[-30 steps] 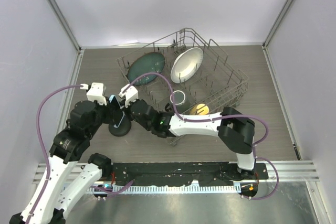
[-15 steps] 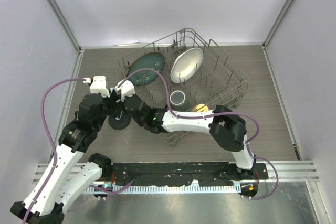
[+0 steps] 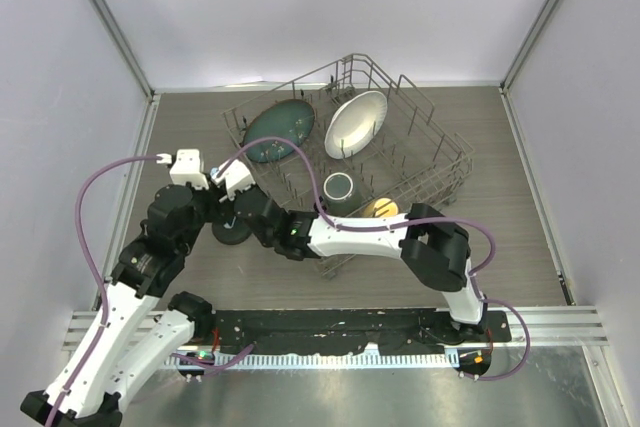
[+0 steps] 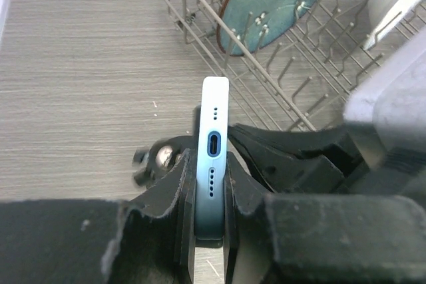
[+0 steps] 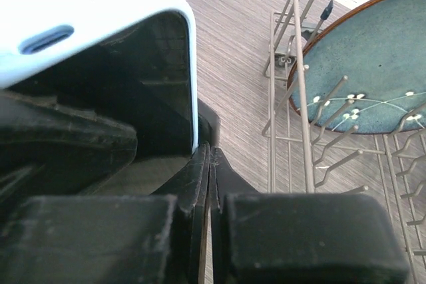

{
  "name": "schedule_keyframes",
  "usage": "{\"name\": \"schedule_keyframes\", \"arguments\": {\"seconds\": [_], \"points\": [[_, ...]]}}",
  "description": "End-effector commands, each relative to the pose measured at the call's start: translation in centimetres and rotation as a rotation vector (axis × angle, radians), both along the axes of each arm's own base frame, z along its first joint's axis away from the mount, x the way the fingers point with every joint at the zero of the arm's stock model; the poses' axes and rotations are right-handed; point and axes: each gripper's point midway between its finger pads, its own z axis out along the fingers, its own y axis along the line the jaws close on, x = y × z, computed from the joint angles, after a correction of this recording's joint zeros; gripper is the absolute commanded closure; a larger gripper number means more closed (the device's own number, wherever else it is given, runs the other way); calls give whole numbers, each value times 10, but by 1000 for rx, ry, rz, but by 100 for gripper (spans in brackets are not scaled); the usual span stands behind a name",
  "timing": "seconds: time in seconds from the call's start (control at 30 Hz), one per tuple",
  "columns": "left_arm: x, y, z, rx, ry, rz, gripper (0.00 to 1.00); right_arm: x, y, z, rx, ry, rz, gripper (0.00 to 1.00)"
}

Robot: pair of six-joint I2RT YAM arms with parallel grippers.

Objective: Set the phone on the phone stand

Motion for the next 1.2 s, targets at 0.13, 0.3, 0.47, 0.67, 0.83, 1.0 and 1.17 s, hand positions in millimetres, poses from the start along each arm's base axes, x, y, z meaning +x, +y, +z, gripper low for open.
{"name": "schedule_keyframes", "arguments": {"seconds": [0.13,0.3,0.47,0.67,0.83,1.0,1.17], "points": [[-2,59,3,150,-62,254,100,-47,3,51,45,20,189,80],[-3,54,4,134,-63,223,100,-45,-11,65,54,17,183,75],[-9,36,14,95,-75,104,100,-43,-24,90,82,47,265,74],[-32,11,54,36,-187,-96,100,-67,-31,102,97,83,728,61],[-51,-7,74,38,-247,-253,100,-80,-42,98,27,9,900,39],[-77,-27,92,27,-294,-428,100,-93,-49,87,-14,36,1047,29],[-97,-37,119,12,-381,-525,100,-103,-51,80,-18,53,1127,27]]}}
